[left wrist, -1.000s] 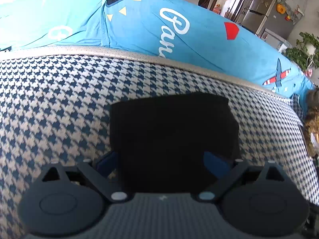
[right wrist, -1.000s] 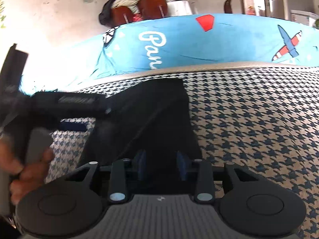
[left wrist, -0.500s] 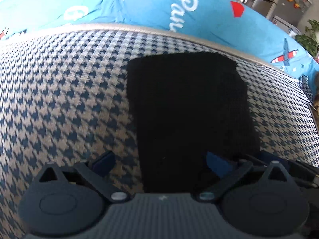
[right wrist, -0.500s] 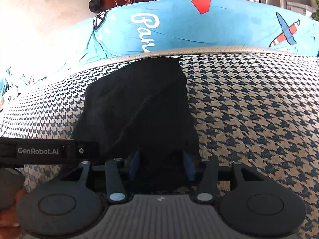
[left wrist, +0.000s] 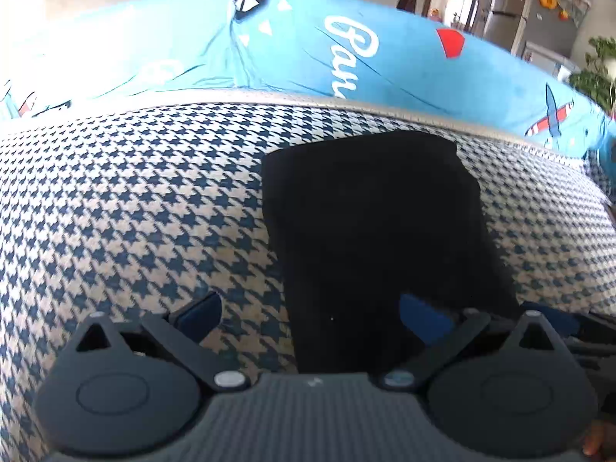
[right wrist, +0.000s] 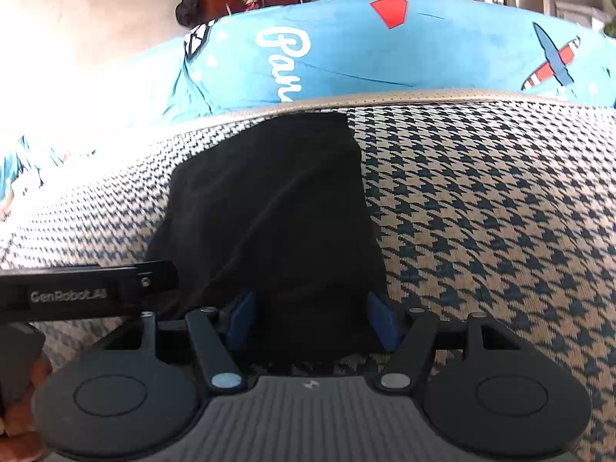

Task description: Fold clothes

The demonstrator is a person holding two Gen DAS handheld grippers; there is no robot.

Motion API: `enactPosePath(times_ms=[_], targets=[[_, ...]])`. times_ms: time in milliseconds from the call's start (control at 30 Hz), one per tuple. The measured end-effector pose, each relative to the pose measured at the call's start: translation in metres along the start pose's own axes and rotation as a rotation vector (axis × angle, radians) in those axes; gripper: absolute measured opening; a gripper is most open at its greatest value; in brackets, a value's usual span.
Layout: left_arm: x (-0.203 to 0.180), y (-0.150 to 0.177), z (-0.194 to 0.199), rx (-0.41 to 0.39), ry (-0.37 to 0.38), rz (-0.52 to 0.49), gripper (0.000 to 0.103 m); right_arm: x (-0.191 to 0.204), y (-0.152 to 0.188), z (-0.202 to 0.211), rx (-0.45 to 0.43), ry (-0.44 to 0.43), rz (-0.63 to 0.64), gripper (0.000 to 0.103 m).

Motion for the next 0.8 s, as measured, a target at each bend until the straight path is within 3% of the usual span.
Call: enactPosePath(times_ms=[267,367,600,700,800], targets=[[-0.001,0.020,0.007,0.031,-0.050,-0.026,0.103,-0.010,0.006,0.014,-0.010,0.015,-0.042,0.068],[0.002,0.029,0.003,0.059,-0.087,-0.023,0.103,-0.007,0.012,0.010,0.005,0.031,-0.006,0.074],[-0.004,0.041,0.008,0.032,-0.118,-0.059,0.103,0.013,0.026,0.006,0.009,0.059,0.136,0.091],[-0.005,0.045,0.011,0.022,-0.123,-0.064,0.103,0.013,0.030,0.009,0.007,0.077,0.148,0.091],[-0.003,0.045,0.013,0.020,-0.113,-0.048,0.103,0.008,0.026,0.020,-0.032,0.077,0.084,0.091]])
Point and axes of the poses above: each gripper's, at about its wrist camera, not at the fingertips, and z roughly against the way its jaws point, x to its left, y to its underside, the point moved 1 cm from there along -z, roughly the way its jaws point, and after that the axes turned 11 degrees about -x, right-handed, at the moved point
